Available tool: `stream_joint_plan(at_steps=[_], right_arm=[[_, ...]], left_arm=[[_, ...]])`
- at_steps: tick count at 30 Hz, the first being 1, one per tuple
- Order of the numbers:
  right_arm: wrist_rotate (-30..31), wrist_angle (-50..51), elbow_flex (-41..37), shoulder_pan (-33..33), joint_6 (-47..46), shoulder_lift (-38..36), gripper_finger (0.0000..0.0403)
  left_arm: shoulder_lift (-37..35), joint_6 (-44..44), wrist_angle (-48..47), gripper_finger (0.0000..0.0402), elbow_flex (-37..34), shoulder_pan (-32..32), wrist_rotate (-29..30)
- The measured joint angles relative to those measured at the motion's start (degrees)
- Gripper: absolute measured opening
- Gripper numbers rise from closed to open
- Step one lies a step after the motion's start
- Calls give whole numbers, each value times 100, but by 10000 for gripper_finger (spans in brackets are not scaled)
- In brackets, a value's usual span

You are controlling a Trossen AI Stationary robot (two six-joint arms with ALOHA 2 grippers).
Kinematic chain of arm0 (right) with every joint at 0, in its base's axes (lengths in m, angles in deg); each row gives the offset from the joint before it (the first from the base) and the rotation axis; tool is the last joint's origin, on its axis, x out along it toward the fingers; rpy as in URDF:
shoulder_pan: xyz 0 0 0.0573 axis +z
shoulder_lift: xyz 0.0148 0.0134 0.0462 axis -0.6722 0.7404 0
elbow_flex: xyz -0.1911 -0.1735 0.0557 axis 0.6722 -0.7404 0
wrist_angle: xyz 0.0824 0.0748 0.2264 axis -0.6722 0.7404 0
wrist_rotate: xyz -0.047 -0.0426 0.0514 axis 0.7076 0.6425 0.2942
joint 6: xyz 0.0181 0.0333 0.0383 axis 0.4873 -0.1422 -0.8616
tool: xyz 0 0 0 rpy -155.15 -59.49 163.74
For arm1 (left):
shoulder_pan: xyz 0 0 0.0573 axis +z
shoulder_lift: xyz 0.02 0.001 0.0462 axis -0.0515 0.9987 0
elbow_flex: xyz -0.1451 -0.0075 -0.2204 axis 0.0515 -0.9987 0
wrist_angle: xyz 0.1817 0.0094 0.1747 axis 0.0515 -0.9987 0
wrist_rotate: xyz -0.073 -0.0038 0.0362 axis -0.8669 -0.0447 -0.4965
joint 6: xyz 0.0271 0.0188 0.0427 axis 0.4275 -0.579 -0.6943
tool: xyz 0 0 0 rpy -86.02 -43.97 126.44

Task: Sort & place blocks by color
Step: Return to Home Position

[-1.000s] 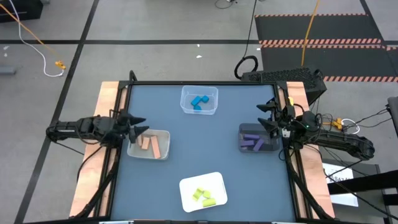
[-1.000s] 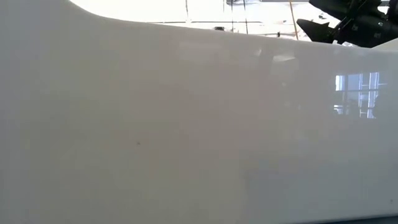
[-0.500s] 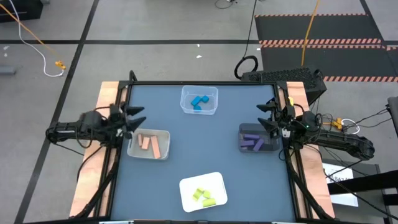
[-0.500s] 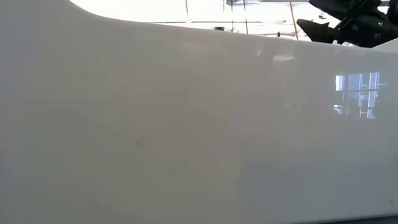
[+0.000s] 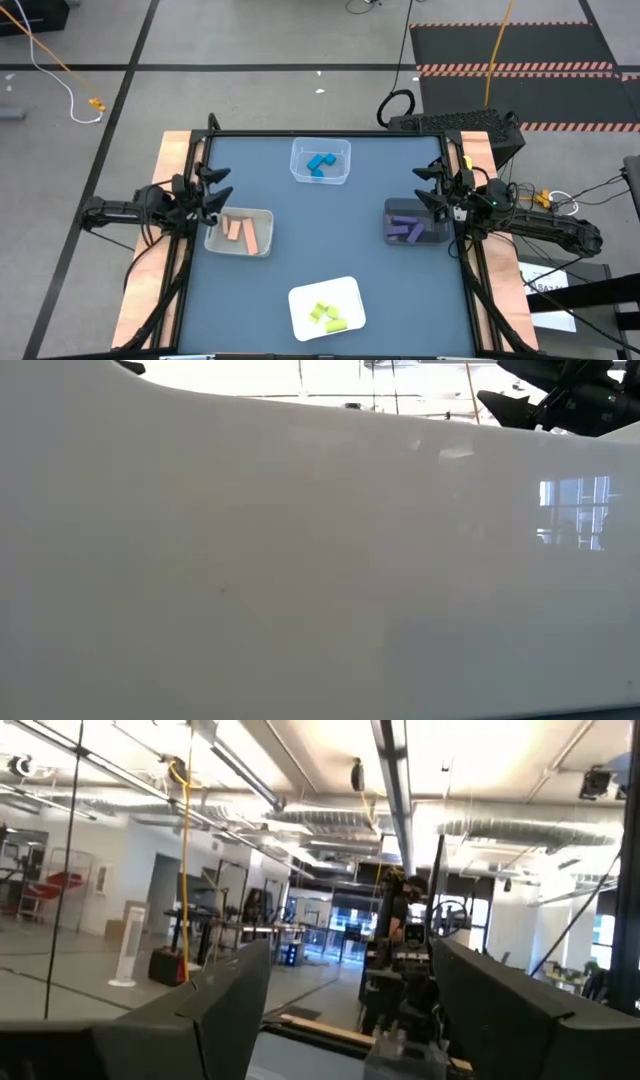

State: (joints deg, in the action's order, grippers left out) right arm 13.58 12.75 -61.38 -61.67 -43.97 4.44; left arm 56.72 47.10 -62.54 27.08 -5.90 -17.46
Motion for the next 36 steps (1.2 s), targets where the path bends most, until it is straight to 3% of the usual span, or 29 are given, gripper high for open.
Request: stream_joint_plan(at_steps=[4, 13, 19, 31, 36], right_arm=[[-1, 0, 0, -1, 0, 1, 286], [-1, 0, 2, -1, 0, 0, 286], [-1, 0, 1, -1, 0, 1, 286], [-1, 0, 1, -1, -1, 1, 286], [-3, 0, 0, -1, -2, 0, 286]], left_arm=[[2, 20, -80, 282, 0, 20, -14], [2, 38, -1306, 286, 0, 593, 354], [2, -656, -1336, 281, 0, 1101, 370], [2, -524, -1342, 281, 0, 2604, 372], [2, -524, -1349, 283, 0, 2891, 372]])
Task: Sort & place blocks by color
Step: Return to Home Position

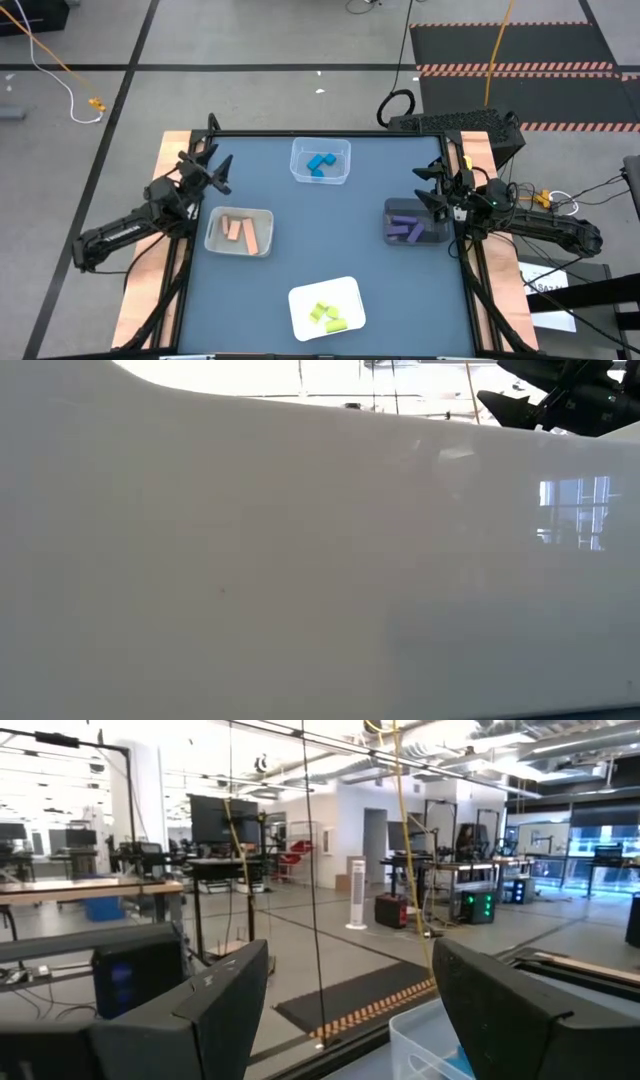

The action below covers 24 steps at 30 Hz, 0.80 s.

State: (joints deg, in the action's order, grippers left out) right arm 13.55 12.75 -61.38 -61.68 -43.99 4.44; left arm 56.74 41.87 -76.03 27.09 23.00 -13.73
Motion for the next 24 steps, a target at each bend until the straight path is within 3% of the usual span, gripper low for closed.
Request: stream_joint_plan(at_steps=[13, 24], right_arm=[[-15, -9, 0, -152, 0, -94, 286], [-3, -3, 0, -2125, 0, -424, 286]], left_arm=[[0, 0, -13, 282, 0, 28, -2], [0, 0, -13, 282, 0, 28, -2]])
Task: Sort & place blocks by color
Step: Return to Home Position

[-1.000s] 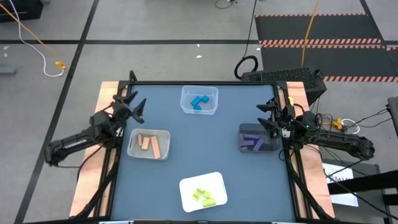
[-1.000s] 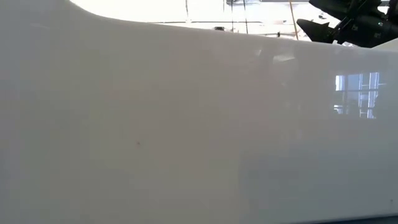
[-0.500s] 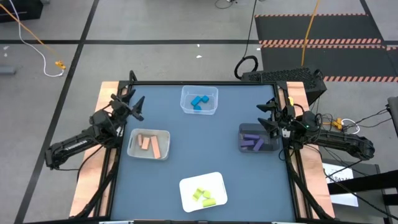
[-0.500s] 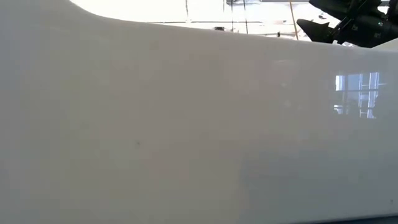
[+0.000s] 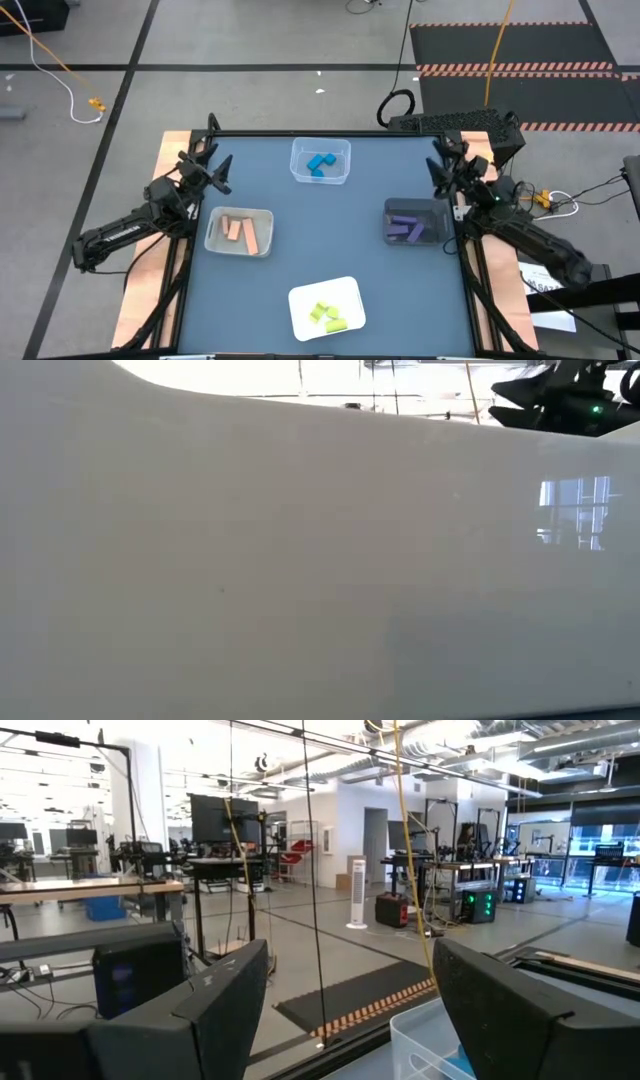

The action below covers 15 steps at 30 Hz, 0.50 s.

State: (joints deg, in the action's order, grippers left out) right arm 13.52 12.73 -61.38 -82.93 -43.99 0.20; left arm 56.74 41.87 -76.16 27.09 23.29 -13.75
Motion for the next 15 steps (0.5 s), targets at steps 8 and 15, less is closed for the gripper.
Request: stream_joint_plan(at_steps=[8, 15], right_arm=[[5, 3, 0, -516, 0, 4, 286], [5, 3, 0, -511, 0, 4, 286]], left_arm=[[0, 0, 0, 282, 0, 0, 0], [0, 0, 0, 278, 0, 0, 0]])
